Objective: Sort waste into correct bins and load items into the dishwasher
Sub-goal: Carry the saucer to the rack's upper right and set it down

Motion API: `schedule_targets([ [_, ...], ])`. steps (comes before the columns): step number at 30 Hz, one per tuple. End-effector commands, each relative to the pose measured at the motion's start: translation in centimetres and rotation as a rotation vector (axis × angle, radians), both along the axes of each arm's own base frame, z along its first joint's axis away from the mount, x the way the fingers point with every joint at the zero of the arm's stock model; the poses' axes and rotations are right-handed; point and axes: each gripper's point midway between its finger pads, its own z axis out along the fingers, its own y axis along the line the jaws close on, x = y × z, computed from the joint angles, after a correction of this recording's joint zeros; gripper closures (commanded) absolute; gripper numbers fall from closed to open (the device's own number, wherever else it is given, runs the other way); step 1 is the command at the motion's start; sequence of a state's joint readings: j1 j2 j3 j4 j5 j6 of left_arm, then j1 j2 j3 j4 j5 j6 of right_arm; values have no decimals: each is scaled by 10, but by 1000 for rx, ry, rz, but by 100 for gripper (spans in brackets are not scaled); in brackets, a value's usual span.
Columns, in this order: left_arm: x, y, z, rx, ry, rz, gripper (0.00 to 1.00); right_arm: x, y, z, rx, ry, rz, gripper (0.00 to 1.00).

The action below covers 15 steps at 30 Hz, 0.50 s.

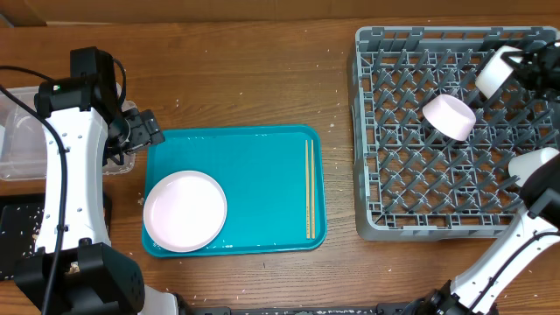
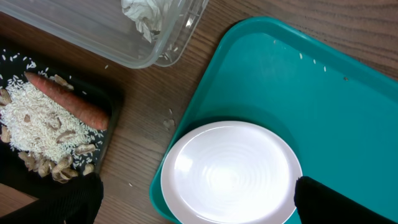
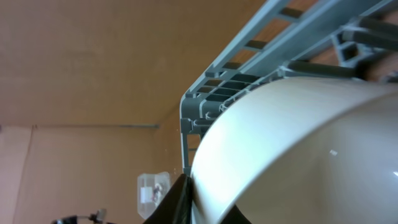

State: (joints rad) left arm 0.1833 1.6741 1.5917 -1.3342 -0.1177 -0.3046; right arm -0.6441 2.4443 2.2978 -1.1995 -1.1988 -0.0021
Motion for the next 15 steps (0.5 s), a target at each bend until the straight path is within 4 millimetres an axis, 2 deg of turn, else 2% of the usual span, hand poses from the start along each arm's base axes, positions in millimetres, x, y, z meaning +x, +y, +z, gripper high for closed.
schedule_targets([
  [1, 0, 2, -1, 12, 6, 0, 0, -6, -16, -5, 23, 50, -47, 87],
  [4, 0, 2, -1, 12, 6, 0, 0, -16, -25, -6, 19, 93, -77, 82],
  [8, 0, 2, -1, 12, 6, 0, 0, -30, -40, 9, -21, 140, -125, 75],
  [12, 0, 2, -1, 12, 6, 0, 0, -48, -58, 33, -60, 231, -229, 54],
  [15, 0, 2, -1, 12, 6, 0, 0, -69, -76, 55, -143, 318, -340, 38],
])
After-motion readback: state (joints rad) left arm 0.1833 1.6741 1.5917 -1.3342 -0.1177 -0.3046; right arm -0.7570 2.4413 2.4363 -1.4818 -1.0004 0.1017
